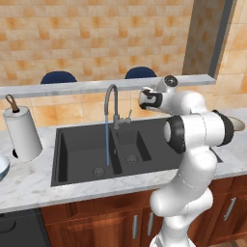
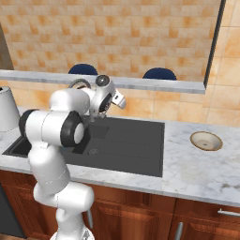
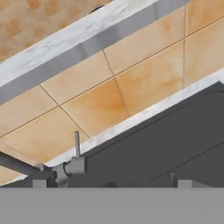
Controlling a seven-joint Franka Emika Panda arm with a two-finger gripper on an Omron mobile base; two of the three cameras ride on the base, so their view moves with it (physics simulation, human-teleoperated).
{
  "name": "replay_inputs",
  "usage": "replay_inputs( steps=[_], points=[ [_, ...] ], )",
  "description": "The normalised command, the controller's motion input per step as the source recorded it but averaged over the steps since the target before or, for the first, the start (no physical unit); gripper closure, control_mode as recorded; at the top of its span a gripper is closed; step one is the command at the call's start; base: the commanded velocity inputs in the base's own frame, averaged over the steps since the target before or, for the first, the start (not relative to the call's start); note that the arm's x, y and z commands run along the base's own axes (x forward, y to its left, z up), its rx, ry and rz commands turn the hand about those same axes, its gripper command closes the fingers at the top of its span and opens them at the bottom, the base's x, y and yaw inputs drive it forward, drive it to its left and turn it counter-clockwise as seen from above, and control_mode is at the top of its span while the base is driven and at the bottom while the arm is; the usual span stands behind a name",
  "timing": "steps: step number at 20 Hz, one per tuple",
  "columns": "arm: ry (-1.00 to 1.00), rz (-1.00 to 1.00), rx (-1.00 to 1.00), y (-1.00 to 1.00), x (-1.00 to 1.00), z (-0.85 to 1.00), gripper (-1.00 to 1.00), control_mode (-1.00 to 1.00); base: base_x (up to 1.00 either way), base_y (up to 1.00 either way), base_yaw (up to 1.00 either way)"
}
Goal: Rinse each bowl for a few seconds and place them down in the sink or on the counter.
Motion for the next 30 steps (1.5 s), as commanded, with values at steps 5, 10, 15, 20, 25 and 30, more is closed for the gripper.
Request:
replay_inputs(
  steps=[5,10,15,20,25,30],
  points=[
    [0.1,-0.07,0.14,0.0,-0.78,0.65,-1.0,-1.0,0.0,0.0,0.0],
    [0.04,-0.07,0.08,0.01,-0.88,0.34,-1.0,-1.0,0.0,0.0,0.0],
    [0.0,-0.01,0.02,0.17,-0.75,0.16,-1.0,-1.0,0.0,0.0,0.0],
    [-0.03,0.01,0.0,0.45,-0.49,0.0,-1.0,-1.0,0.0,0.0,0.0],
    [0.01,0.04,0.0,0.48,-0.12,0.34,-1.0,-1.0,0.0,0.0,0.0],
    [0.06,0.07,0.0,0.6,-0.11,0.22,-1.0,-1.0,0.0,0.0,0.0]
  ],
)
